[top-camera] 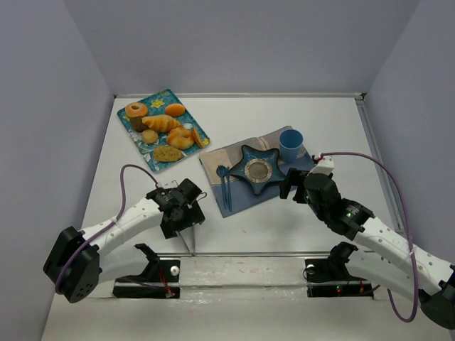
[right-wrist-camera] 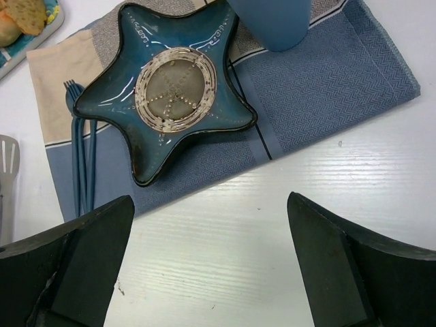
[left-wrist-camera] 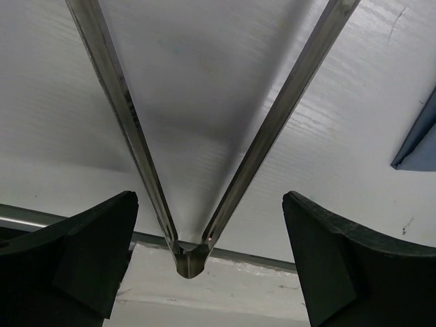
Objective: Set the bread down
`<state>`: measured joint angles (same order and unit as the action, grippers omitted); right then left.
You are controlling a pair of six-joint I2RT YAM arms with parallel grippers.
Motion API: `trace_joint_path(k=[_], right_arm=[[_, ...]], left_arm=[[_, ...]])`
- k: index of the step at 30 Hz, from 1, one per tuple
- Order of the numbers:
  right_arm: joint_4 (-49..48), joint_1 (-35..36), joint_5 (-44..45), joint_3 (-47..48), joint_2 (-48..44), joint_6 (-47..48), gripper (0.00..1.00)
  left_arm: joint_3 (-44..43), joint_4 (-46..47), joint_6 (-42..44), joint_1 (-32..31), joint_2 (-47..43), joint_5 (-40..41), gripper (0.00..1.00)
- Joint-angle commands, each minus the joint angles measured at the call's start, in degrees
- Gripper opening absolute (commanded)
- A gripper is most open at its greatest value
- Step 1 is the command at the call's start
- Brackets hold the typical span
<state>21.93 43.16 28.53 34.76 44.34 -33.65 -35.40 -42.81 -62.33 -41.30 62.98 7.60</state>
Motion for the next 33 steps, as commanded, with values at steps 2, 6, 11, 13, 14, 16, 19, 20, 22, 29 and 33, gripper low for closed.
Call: trace_joint_path(k=[2,6,11,13,14,16,19,20,22,29,33], right_arm=[[-2.9,0.2,-0.1,0.1,-0.7,1.9,1.0],[-2.9,0.2,0.1,-0.2,-1.5,2.1,1.0],[-3.1,0.2,0.0,-0.4,-1.6,2.4,1.0],[-3.1,0.2,0.4,-0.6,-1.6,2.5,1.0],[-3.0,0.2,0.6,-0.6,-1.6,2.6,1.0],[-3.1,0.2,0.8,-0.6,-1.8,2.6,1.0],[-3.2,0.2,1.0,-0.6,-1.7,2.7,1.0],[-3.2,0.2,1.0,-0.6,-1.6,2.7,1.0],[-3.5,0.2,0.8,-0.6,-1.3,2.7,1.0],[-4.1,0.2,0.8,0.0,0.9,3.0,1.0],[-4.2,0.2,1.0,0.2,1.6,3.1,1.0]], left_arm=[[-1.0,1.9,-3.3,-0.3,3.3,1.8,0.99],[0.0,3.9,-5.0,-0.3,5.7,3.1,0.99],[-0.9,5.1,-5.7,-0.4,7.9,7.9,0.99],[-1.2,5.4,-6.0,-0.2,9.1,8.7,0.99],[-1.3,5.7,-5.9,-0.1,10.4,8.8,0.99],[-1.3,5.7,-5.7,0.3,11.7,9.2,0.99],[-0.8,5.8,-5.2,2.1,14.0,10.4,0.99],[-0.6,6.3,-4.7,2.3,14.0,10.4,0.99],[0.2,8.9,-3.3,2.7,14.2,10.2,0.99],[0.9,13.0,-0.6,2.9,14.8,9.9,0.99],[0.9,14.2,0.5,2.9,14.8,10.9,0.99]])
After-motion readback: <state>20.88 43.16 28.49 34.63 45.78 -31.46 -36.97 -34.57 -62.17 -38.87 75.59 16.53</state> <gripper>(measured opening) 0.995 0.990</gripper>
